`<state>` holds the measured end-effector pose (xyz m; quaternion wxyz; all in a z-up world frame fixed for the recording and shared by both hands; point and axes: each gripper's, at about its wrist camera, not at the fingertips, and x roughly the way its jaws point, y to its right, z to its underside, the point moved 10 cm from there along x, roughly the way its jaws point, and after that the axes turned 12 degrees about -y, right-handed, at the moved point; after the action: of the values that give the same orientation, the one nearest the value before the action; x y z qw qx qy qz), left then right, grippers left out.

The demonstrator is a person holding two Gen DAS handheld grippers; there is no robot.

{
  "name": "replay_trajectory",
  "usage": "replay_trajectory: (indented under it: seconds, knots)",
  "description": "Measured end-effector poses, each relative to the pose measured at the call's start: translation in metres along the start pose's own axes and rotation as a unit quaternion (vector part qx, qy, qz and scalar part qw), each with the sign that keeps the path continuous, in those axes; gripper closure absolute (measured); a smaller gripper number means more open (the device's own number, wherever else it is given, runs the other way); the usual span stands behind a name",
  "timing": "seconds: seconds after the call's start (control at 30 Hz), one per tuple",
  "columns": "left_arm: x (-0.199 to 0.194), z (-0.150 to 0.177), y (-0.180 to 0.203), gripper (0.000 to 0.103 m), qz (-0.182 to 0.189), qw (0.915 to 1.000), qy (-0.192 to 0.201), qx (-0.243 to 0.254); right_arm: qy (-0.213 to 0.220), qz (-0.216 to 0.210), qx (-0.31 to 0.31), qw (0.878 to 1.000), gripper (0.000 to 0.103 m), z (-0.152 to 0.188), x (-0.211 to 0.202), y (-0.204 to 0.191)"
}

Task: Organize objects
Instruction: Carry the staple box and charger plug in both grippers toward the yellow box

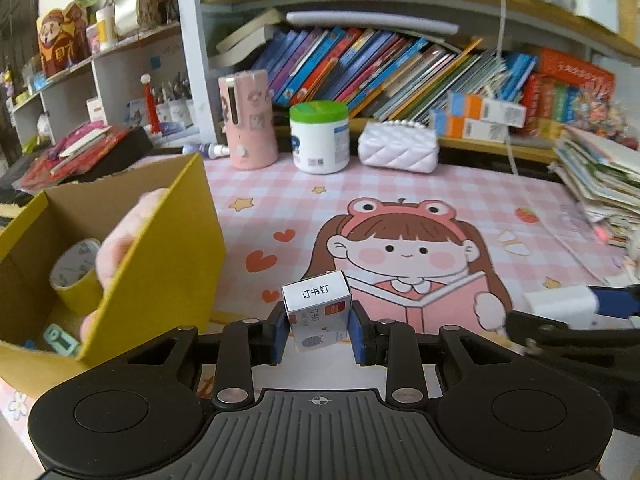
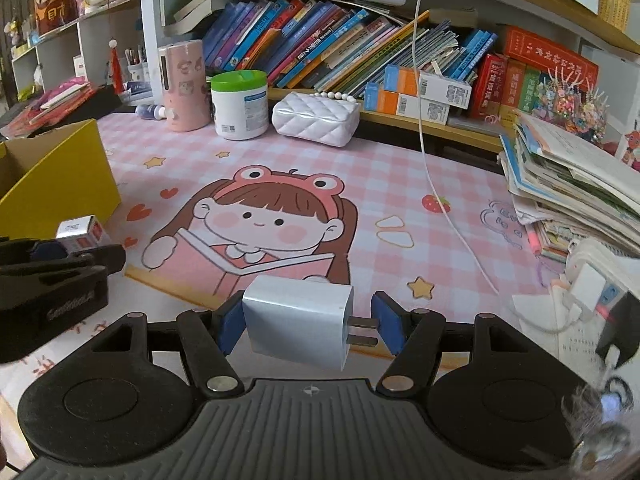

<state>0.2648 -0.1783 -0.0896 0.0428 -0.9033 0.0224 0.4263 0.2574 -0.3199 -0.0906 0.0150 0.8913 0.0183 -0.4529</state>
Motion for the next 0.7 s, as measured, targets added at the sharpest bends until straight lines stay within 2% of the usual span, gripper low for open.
replay_trajectory:
  seconds: [0.3, 0.47, 0.7]
  knots:
    - [-0.044, 0.029, -0.028, 0.074, 0.015, 0.9994, 0.024, 0.022, 0.006, 0.005, 0.010, 1.000, 0.039, 0.020, -0.029, -0.040]
    - [-0.068, 0.049, -0.062, 0.074, 0.009, 0.9994, 0.030, 0.018, 0.007, 0.003, 0.007, 1.000, 0.039, 0.033, -0.046, -0.074]
    - [-0.093, 0.082, -0.124, 0.074, -0.017, 0.9996, 0.019, -0.008, 0.006, -0.019, -0.023, 1.000, 0.039, 0.055, -0.066, -0.140]
